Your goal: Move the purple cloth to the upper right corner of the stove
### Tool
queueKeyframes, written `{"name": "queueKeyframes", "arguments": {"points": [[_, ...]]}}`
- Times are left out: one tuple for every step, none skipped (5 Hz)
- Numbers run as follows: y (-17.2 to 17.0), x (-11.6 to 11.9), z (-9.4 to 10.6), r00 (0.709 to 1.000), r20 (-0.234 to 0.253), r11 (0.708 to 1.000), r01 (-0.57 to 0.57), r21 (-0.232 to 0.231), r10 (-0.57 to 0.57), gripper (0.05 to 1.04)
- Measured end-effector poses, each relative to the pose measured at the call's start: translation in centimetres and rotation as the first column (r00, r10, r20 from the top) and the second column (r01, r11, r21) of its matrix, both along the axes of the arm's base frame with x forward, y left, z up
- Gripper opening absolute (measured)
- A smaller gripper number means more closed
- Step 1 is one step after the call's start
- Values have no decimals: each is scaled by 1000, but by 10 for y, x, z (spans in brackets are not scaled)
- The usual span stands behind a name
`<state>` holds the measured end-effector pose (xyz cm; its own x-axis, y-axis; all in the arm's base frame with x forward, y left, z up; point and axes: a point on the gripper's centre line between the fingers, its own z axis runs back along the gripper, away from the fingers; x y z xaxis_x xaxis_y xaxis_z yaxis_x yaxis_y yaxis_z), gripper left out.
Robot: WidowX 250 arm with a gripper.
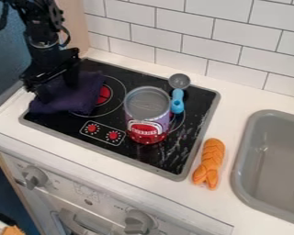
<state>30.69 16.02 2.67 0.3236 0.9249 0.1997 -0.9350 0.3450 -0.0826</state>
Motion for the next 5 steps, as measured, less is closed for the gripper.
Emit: {"name": "queueKeyframes", "arguments": {"points": [[-17, 18, 0, 999, 4, 999, 54, 1, -54, 999], [-46, 38, -1, 986, 14, 986, 169, -2, -169, 999], [-71, 47, -2, 963, 25, 963, 268, -21, -267, 1001], [-101, 55, -2, 927, 29, 927, 374, -29, -374, 1001], [-137, 59, 0, 877, 39, 877, 480, -38, -479, 1002]]}}
